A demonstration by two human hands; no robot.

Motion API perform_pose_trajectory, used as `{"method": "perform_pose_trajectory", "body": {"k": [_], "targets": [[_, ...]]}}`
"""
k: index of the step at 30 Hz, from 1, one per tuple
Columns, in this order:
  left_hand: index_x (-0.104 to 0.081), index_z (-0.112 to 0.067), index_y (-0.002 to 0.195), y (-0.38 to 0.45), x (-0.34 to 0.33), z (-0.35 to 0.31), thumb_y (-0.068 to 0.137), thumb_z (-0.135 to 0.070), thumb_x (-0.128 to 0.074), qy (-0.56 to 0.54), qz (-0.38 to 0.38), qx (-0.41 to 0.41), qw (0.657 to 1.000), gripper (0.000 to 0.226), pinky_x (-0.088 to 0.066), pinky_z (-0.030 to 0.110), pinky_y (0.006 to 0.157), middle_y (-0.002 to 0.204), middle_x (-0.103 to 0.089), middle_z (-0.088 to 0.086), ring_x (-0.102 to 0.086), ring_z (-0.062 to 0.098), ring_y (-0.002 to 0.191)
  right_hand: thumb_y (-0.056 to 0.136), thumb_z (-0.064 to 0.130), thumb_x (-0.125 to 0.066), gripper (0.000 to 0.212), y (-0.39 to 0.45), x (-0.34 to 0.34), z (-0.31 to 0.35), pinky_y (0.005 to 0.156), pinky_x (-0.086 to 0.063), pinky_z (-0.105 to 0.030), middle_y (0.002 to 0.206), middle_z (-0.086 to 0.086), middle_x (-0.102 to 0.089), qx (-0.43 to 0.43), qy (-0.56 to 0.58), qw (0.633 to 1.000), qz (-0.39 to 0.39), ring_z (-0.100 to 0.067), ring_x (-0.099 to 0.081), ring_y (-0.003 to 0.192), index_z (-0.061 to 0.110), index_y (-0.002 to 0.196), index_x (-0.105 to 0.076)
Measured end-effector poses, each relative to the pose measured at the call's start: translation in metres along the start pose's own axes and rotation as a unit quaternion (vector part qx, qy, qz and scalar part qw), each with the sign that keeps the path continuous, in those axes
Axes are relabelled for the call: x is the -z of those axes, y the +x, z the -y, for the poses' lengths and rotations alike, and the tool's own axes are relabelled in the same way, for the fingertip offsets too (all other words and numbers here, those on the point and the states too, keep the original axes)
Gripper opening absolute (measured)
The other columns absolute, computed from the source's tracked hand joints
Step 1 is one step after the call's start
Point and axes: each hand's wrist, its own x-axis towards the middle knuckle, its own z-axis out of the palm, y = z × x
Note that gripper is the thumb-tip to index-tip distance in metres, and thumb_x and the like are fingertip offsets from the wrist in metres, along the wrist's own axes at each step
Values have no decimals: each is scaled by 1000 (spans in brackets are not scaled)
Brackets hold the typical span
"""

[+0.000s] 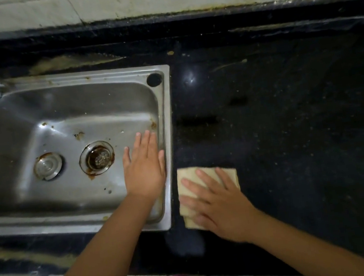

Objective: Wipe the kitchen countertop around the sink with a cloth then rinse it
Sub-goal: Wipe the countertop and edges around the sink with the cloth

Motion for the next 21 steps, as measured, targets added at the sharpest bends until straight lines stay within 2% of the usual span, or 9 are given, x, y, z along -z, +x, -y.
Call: {"method": "perform_pose_trajectory", "body": {"k": [2,5,7,9,10,11,13,17,21], "targets": [[-11,-14,147,-3,0,-1,95,-38,-6,1,30,-9,1000,58,1,37,115,156,-9,2,0,16,144,98,45,-11,43,-33,-9,3,107,-12,-47,145,7,-33,7,2,1000,-7,-25,-21,139,35,130,-38],[-4,-18,148,-8,-5,-3,101,-29,-17,21,75,-33,996,50,3,37,115,157,0,-3,6,13,144,97,49,-4,49,-67,-8,-24,109,-7,-43,156,12,-7,-41,12,999,17,-17,5,145,38,134,-33],[0,-20,148,-8,-7,-3,101,-30,-16,26,102,-39,994,51,3,38,116,157,4,-6,9,12,144,93,55,6,59,-71,5,-54,110,-4,-41,157,11,-7,-119,0,992,45,-16,4,144,38,138,-28],[4,-20,147,-6,-6,-2,101,-32,-15,36,112,-42,992,52,5,40,115,156,8,-6,11,11,143,77,66,25,82,-58,18,-83,112,3,-42,156,7,-6,-205,11,979,21,-14,9,142,38,145,-10],[4,-20,147,-5,-6,-3,101,-32,-15,41,112,-44,992,52,5,40,115,156,9,-6,11,11,143,75,68,24,82,-46,27,-93,113,6,-45,157,7,0,-263,41,964,16,-15,13,142,38,145,-5],[4,-20,148,-4,-6,-3,101,-32,-15,36,111,-44,992,52,5,39,115,156,8,-6,11,11,143,82,65,14,71,-29,35,-100,113,7,-48,157,7,5,-306,63,950,7,-18,14,143,37,145,-3],[1,-21,148,-5,-7,-4,101,-31,-16,13,107,-38,993,51,4,39,115,157,6,-7,10,10,143,97,47,-11,52,11,45,-101,113,6,-52,157,5,8,-354,78,932,2,-24,13,144,34,147,-4],[-6,-21,148,-9,-11,-3,101,-27,-19,-42,100,-23,994,49,3,40,115,157,0,-7,6,11,144,99,40,-15,50,62,46,-66,112,9,-55,157,3,11,-306,85,948,15,-27,14,143,32,147,-2],[-8,-21,148,-12,-13,-1,101,-25,-20,-76,94,-17,993,48,1,41,115,157,-3,-6,5,13,144,96,45,-6,52,45,31,-30,112,9,-54,157,3,9,-222,53,973,39,-26,11,144,33,147,-4]]}}
